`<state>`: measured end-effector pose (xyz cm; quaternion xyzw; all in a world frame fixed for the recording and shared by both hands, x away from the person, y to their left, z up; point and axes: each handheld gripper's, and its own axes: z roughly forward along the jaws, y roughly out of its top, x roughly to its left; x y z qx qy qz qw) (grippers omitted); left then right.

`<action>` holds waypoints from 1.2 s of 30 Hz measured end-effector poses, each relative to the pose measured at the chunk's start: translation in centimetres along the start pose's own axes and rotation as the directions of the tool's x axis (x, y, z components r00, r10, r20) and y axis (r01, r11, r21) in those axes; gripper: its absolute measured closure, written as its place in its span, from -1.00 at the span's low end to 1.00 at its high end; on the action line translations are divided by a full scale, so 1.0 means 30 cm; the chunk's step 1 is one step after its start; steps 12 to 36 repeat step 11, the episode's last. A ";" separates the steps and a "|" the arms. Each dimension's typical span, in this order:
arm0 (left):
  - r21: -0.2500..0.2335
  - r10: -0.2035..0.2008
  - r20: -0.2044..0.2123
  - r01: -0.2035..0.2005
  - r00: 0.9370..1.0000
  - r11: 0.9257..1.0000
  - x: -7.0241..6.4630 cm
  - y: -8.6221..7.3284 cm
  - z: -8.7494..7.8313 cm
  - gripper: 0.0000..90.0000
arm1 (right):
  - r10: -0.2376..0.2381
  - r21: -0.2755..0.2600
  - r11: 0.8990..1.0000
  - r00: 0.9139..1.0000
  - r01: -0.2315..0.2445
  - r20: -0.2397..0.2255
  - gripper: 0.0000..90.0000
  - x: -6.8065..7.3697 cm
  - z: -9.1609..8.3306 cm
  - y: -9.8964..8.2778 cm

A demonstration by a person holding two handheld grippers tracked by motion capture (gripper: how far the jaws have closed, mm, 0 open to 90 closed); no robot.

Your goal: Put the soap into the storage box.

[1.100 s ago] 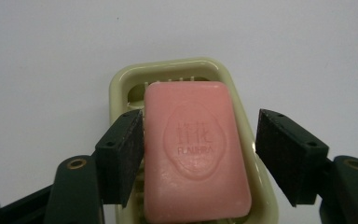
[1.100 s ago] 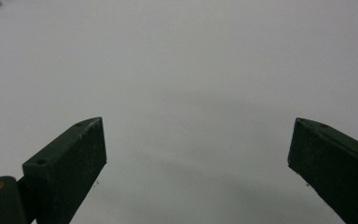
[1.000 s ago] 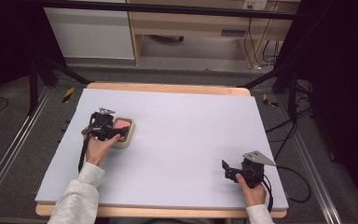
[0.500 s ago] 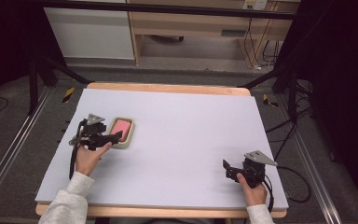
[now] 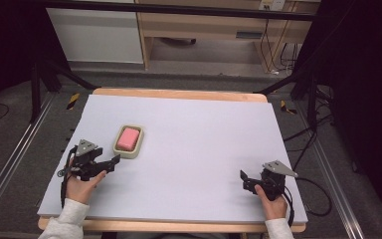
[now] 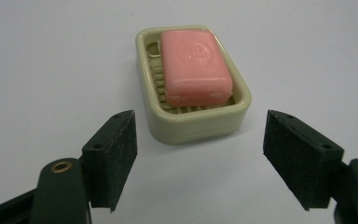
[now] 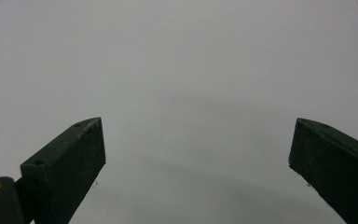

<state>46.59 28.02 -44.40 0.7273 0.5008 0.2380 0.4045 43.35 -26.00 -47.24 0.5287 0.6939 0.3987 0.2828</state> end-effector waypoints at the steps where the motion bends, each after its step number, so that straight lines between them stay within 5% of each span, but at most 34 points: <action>1: 0.000 -0.001 -0.002 0.001 1.000 1.000 0.004 -0.009 -0.003 -0.44 | 0.000 0.001 1.000 1.000 0.000 0.006 -0.91 -0.002 0.001 0.000; 11: -0.018 -0.051 -0.015 0.050 0.999 0.999 0.091 -0.083 -0.076 -0.45 | 0.021 0.002 1.000 0.999 -0.021 0.031 -0.91 -0.023 -0.016 -0.009; 36: -0.018 -0.051 -0.015 0.050 0.999 0.999 0.091 -0.083 -0.076 -0.45 | 0.021 0.002 1.000 0.999 -0.021 0.031 -0.91 -0.023 -0.016 -0.009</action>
